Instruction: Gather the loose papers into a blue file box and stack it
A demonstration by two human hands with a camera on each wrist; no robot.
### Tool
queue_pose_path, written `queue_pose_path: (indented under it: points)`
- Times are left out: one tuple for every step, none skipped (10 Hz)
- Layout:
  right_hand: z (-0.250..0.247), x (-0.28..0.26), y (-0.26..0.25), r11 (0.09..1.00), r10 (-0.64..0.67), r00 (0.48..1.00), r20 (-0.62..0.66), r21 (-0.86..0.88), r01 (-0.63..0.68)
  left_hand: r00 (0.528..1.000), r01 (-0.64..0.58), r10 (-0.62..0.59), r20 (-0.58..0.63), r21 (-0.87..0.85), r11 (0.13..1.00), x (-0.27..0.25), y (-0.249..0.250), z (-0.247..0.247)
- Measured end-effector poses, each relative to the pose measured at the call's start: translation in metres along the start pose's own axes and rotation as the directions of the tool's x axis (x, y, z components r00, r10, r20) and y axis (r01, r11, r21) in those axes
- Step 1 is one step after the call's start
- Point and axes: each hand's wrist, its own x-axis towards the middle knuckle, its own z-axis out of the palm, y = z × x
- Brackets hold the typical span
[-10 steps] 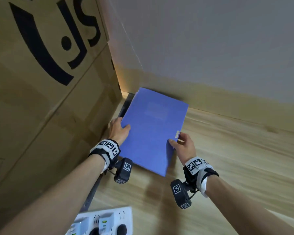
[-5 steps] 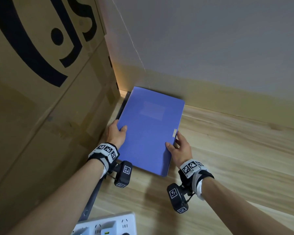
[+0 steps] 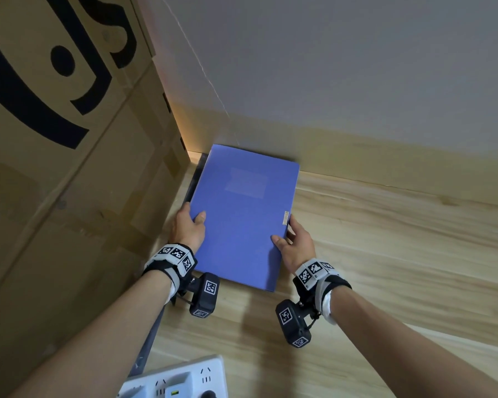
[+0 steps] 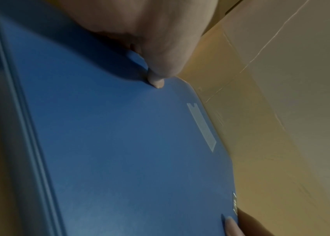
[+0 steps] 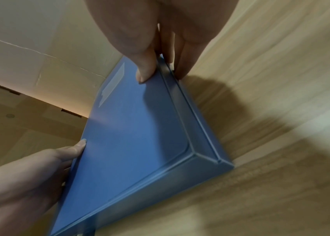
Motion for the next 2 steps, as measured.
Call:
queue_pose_path:
  points:
    - [-0.006, -0.001, 0.001, 0.999, 0.039, 0.998, 0.047, 0.005, -0.039, 0.999, 0.015, -0.014, 0.037, -0.025, 1.000, 0.003, 0.000, -0.007]
    - [-0.020, -0.008, -0.003, 0.996, 0.093, 0.996, 0.012, 0.008, -0.093, 1.000, -0.017, 0.017, 0.006, 0.028, 0.999, -0.004, 0.011, -0.013]
